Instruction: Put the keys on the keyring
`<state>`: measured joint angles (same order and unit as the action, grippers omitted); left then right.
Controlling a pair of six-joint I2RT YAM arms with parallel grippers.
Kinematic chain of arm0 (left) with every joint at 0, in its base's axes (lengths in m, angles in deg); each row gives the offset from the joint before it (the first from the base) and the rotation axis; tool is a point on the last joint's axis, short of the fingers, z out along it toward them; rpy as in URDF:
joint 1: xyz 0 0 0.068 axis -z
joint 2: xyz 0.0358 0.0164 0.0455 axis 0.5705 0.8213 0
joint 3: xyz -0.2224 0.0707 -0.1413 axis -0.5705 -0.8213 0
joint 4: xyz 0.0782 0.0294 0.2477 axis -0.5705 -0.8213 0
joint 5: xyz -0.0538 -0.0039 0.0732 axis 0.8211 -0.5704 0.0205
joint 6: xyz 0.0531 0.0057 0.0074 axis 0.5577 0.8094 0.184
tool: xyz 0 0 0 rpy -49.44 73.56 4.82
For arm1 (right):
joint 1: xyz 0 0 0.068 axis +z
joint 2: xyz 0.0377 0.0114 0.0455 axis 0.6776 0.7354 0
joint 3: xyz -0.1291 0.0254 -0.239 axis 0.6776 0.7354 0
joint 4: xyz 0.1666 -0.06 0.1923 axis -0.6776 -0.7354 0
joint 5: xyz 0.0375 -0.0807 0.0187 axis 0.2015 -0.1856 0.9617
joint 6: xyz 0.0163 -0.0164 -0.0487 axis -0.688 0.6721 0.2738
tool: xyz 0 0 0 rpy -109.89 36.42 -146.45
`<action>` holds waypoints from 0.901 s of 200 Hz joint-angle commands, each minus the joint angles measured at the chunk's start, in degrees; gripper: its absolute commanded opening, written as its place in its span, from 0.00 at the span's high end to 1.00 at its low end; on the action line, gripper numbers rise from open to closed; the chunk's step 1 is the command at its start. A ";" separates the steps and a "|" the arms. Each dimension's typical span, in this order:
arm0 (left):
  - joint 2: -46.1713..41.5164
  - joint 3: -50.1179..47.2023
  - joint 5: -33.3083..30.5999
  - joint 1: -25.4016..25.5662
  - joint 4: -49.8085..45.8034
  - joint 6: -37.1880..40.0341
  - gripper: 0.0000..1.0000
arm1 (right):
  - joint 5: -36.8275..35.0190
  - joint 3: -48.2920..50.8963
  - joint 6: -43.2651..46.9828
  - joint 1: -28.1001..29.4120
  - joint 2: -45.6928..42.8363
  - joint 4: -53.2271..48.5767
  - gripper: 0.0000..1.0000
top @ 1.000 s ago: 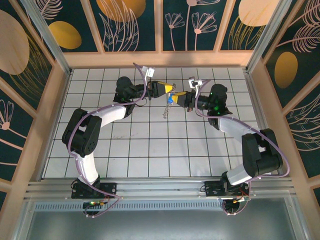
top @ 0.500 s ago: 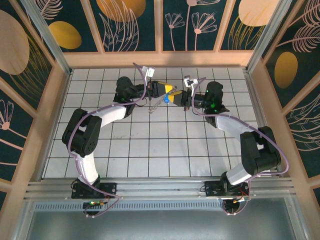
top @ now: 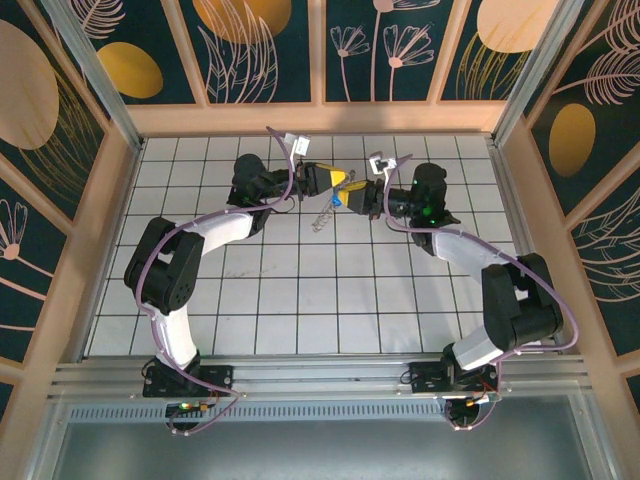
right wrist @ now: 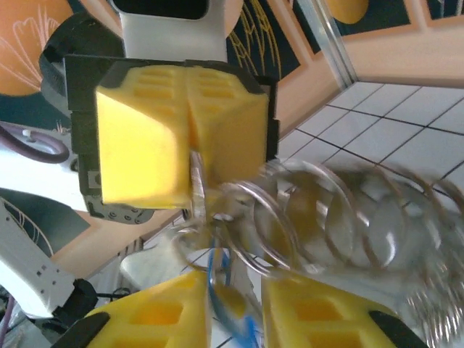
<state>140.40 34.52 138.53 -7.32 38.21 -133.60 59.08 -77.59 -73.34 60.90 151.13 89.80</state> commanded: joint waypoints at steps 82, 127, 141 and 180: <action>-2.07 -0.55 -0.69 0.66 5.19 1.84 1.00 | -12.66 9.25 -8.15 -5.55 -16.34 1.98 0.61; -2.57 -1.21 -1.13 0.75 5.63 1.75 1.00 | -15.54 5.97 -14.64 -3.13 -12.81 8.24 0.62; -2.60 -1.21 -1.13 0.75 5.63 1.70 1.00 | -15.64 4.72 -14.95 -2.30 -11.49 8.63 0.63; -2.86 -1.21 -1.06 0.84 5.64 1.61 1.00 | -15.37 2.49 -15.68 -0.29 -8.56 9.97 0.63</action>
<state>140.29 33.58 137.87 -6.89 40.02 -132.84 44.44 -72.26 -87.48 59.47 141.12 95.92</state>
